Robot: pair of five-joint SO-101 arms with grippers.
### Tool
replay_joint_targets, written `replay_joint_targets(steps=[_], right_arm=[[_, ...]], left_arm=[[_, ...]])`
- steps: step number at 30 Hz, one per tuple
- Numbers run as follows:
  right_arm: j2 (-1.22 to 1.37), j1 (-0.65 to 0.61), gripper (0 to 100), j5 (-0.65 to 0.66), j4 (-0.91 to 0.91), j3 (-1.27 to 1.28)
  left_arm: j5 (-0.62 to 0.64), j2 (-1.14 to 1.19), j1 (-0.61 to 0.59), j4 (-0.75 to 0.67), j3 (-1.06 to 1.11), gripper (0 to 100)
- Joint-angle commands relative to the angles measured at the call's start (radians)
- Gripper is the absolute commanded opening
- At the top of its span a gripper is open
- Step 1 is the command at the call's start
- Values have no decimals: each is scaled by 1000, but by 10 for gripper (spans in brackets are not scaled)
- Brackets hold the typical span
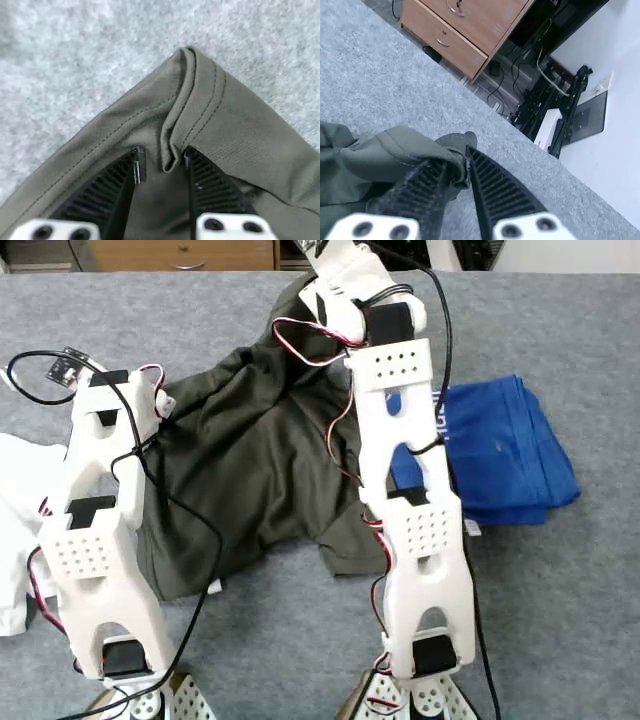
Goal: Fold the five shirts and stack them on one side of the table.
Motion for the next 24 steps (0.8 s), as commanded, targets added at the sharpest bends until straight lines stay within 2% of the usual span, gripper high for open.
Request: replay_joint_targets(steps=[1, 6, 10, 18, 24], right_arm=[[-7, 5, 5, -12, -15, -36], [-7, 5, 5, -12, -15, -36], [-7, 5, 5, -12, -15, -36], [-7, 5, 5, -12, -15, -36], [-7, 5, 5, -12, -15, -38]], left_arm=[[8, -7, -21, 14, -48, 136], [8, -4, -34, 170, -180, 136], [6, 2, -32, 241, -272, 136], [8, 7, -25, 169, -238, 136], [69, 7, -25, 172, -222, 136]])
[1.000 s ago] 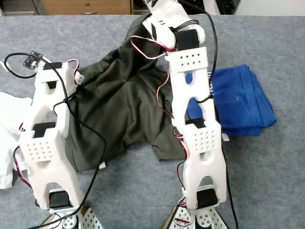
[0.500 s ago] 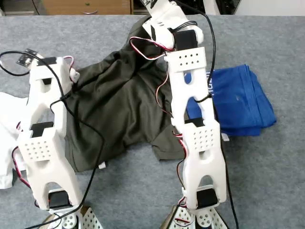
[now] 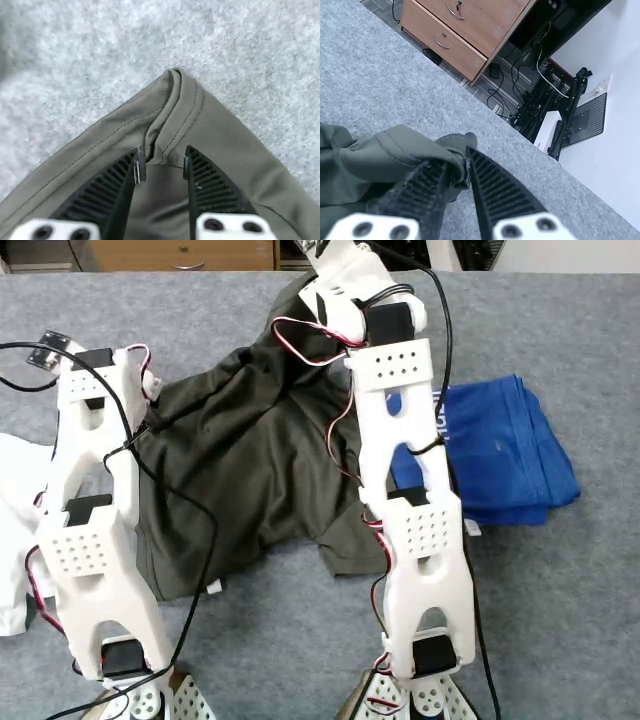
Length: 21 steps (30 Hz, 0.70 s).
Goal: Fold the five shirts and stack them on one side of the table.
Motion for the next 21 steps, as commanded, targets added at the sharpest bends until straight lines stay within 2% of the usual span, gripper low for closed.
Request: replay_joint_targets(steps=[1, 9, 21], right_arm=[[-7, 5, 5, -12, -15, -38], [-7, 5, 5, -12, -15, -38], [-7, 5, 5, -12, -17, -38]], left_arm=[[23, -15, 2, -6, -5, 136], [25, -15, 0, -75, 60, 135], [78, -13, 3, -71, 78, 135]])
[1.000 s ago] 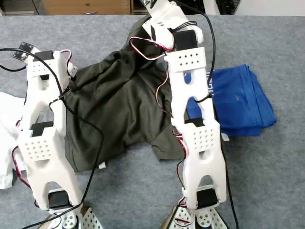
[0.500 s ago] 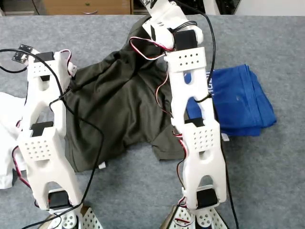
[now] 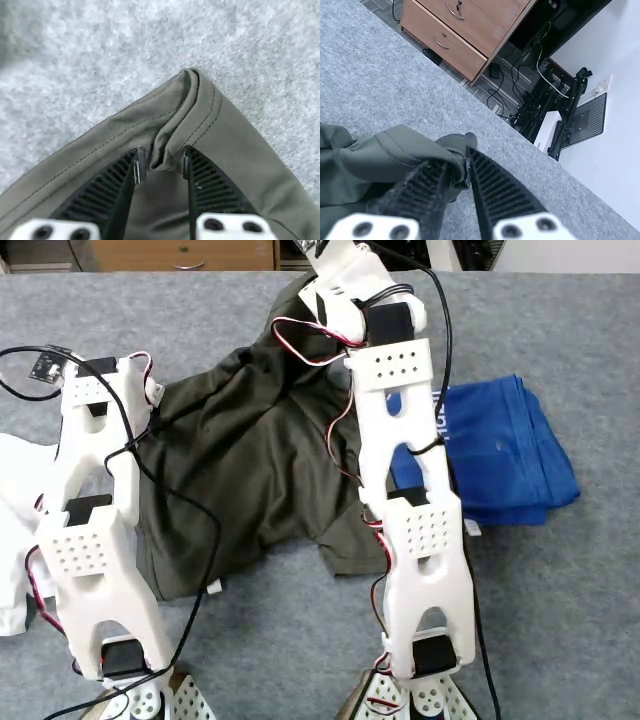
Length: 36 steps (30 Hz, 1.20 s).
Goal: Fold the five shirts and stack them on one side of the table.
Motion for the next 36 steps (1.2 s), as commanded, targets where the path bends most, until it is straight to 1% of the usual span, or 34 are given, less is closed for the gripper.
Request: replay_joint_targets(steps=[1, 5, 8, 22, 27, 30, 31, 36], right_arm=[[-7, 5, 5, -12, -17, -38], [-7, 5, 5, -12, -17, -38], [-7, 5, 5, -12, -17, -38], [-7, 5, 5, -12, -17, -38], [-8, 5, 5, -12, -17, -38], [-5, 5, 5, -12, -2, -67], [-5, 5, 5, -11, 12, -79], [-4, -13, 5, 66, 106, -166]], left_arm=[[25, -5, 9, -6, -2, 135], [31, 33, 18, -9, -14, 127], [26, 44, 18, -18, -29, 69], [28, 36, 15, -14, -54, 71], [28, 36, 12, 86, -172, 68], [25, 36, 12, 126, -250, 21], [25, 36, 12, 138, -278, 19], [15, 36, 3, 279, -419, 20]])
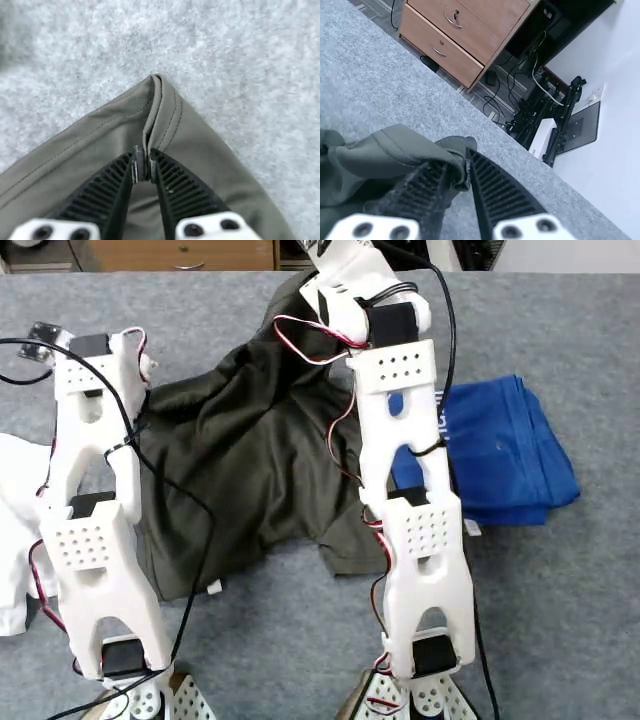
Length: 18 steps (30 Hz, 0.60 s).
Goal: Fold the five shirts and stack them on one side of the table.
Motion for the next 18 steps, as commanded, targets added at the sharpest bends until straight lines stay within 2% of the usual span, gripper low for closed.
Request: replay_joint_targets(steps=[1, 5, 11, 14, 18], right_arm=[[-4, -15, 5, 43, 60, -94], [-4, -15, 5, 126, 161, -156], [-22, -50, 5, 361, 384, -289], [-51, -70, 5, 410, 479, -289], [-99, -64, 5, 434, 548, -288]], left_arm=[[-25, -21, -5, 104, -144, 20], [-83, -21, -31, 250, -252, 20], [-181, -21, -69, 448, -365, 20], [-219, -65, -81, 448, -318, 20], [-262, -243, -74, 445, -92, 21]])
